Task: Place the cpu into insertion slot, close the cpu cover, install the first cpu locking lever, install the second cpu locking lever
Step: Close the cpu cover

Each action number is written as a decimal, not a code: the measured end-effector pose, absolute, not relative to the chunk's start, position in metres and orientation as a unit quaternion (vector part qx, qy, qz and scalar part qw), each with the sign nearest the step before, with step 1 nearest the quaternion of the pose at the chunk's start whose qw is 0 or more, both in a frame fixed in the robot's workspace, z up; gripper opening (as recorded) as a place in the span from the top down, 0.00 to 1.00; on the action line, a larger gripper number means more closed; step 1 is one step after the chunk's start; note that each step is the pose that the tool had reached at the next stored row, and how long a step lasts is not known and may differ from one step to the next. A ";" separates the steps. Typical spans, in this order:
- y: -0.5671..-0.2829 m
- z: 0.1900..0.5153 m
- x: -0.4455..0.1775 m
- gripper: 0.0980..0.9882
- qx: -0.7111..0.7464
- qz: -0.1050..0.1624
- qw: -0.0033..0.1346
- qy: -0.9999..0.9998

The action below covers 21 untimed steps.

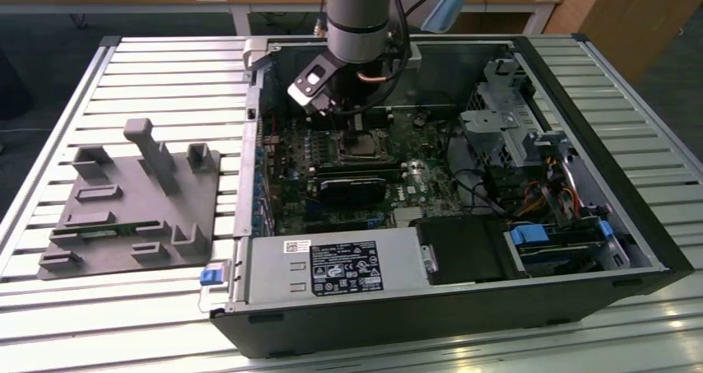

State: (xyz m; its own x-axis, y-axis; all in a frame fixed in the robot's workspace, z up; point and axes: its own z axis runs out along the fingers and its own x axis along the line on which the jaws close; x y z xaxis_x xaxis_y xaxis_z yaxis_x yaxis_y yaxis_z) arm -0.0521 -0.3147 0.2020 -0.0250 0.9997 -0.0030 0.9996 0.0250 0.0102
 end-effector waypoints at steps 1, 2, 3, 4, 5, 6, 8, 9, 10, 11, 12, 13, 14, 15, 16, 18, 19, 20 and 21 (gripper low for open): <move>-0.315 0.201 -0.052 0.99 0.698 0.003 0.005 0.716; -0.315 0.201 -0.052 0.99 0.698 0.003 0.005 0.716; -0.315 0.200 -0.052 0.99 0.698 0.003 0.005 0.716; -0.315 0.200 -0.052 0.99 0.698 0.002 0.005 0.716; -0.315 0.200 -0.052 0.99 0.698 0.002 0.005 0.716; -0.315 0.199 -0.052 0.99 0.698 0.002 0.005 0.716; -0.315 0.199 -0.052 0.99 0.698 0.002 0.004 0.716; -0.315 0.199 -0.052 0.99 0.698 0.002 0.004 0.716; -0.315 0.199 -0.052 0.99 0.698 0.002 0.004 0.716; -0.315 0.199 -0.052 0.99 0.698 0.002 0.004 0.716; -0.315 0.200 -0.052 0.99 0.698 0.003 0.004 0.716; -0.315 0.202 -0.052 0.99 0.698 0.003 0.004 0.716; -0.315 0.204 -0.052 0.99 0.698 0.002 0.004 0.716; -0.315 0.206 -0.052 0.99 0.698 0.002 0.004 0.716; -0.315 0.207 -0.052 0.99 0.698 0.002 0.004 0.716; -0.315 0.207 -0.052 0.99 0.698 0.003 0.004 0.716; -0.315 0.207 -0.051 0.99 0.698 0.003 0.004 0.716; -0.315 0.207 -0.050 0.99 0.698 0.003 0.004 0.716; -0.315 0.207 -0.049 0.99 0.698 0.003 0.004 0.716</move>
State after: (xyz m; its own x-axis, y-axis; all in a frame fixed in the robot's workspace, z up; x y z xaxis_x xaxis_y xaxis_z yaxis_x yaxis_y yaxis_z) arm -0.0490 -0.3148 0.2072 -0.0249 0.9997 -0.0010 0.9996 0.0249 0.0093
